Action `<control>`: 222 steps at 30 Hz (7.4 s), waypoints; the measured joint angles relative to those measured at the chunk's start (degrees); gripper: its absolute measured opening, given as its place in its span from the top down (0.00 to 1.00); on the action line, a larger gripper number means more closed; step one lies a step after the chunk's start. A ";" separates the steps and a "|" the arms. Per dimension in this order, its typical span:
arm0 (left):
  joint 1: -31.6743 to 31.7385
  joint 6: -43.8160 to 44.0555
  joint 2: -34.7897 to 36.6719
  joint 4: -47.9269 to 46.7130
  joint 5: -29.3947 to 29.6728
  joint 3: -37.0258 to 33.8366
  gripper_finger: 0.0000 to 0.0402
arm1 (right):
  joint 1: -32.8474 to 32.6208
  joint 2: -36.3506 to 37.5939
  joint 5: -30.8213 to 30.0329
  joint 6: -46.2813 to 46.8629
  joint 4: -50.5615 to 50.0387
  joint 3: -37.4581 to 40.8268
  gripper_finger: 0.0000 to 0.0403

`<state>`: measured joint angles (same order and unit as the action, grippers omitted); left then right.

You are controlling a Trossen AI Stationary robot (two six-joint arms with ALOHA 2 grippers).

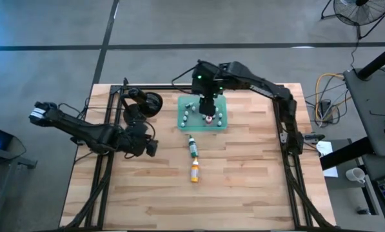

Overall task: Pick & Place food coloring
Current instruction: Put the big yellow food coloring bottle into the bin

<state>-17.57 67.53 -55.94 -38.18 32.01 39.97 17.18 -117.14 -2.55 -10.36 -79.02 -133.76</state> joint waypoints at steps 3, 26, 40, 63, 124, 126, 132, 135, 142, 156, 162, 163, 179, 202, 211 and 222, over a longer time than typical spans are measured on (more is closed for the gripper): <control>0.70 -5.15 0.00 9.66 -2.78 -2.54 0.48 | -0.74 3.02 0.04 -0.08 -0.74 1.88 0.57; 3.62 12.48 -18.98 15.73 -17.35 8.27 0.49 | -6.79 46.30 -14.92 23.74 17.32 65.44 0.65; 4.57 18.87 -52.01 -16.94 -19.89 52.15 0.49 | -6.68 62.95 -15.63 21.22 20.42 77.69 0.69; 7.59 15.98 -65.00 -14.49 -39.30 60.16 0.49 | -6.68 63.56 -15.47 23.56 21.21 80.68 0.67; 1.84 -35.47 -64.15 -23.33 -3.06 69.22 0.73 | -8.36 49.70 11.68 -23.93 44.72 78.91 0.71; 2.20 -35.99 -62.72 -23.13 -0.97 69.09 0.73 | -8.44 48.83 11.74 -24.46 44.72 77.80 0.68; 2.42 -31.49 -54.87 -14.60 2.98 59.17 0.73 | -8.43 47.48 11.68 -27.53 45.21 73.56 0.57; 2.15 -27.78 -49.78 -2.96 3.02 49.35 0.73 | -8.43 47.34 11.76 -27.76 45.45 71.75 0.52; 1.85 -33.45 -39.27 27.83 4.56 30.93 0.73 | -8.68 44.37 12.21 -28.06 46.25 68.49 0.49; 4.31 -48.04 -36.92 37.12 3.15 23.14 0.73 | -10.66 29.61 12.64 -31.75 35.11 53.94 0.49; 5.20 -47.77 -36.96 37.67 2.56 21.72 0.73 | -10.88 23.12 12.76 -28.71 30.34 47.12 0.49; 5.25 -47.78 -36.96 37.65 2.54 21.59 0.73 | -10.96 22.25 12.87 -28.34 29.31 46.10 0.49; 7.35 -49.44 -36.89 43.72 1.21 17.94 0.73 | -13.19 19.41 13.06 -27.39 28.47 42.49 0.49; 7.40 -50.91 -36.81 45.12 -0.18 18.44 0.73 | -13.15 19.41 12.87 -28.81 29.83 43.88 0.60; 7.43 -50.89 -36.81 45.16 -0.17 18.22 0.73 | -13.15 19.41 11.70 -29.12 29.97 43.89 0.70; 7.62 -46.19 -36.81 44.79 1.25 18.55 0.71 | -13.08 19.41 11.37 -29.22 29.92 43.91 0.72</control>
<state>-9.96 21.34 -92.75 6.61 33.26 58.52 4.10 -97.73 8.82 -39.58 -49.10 -89.84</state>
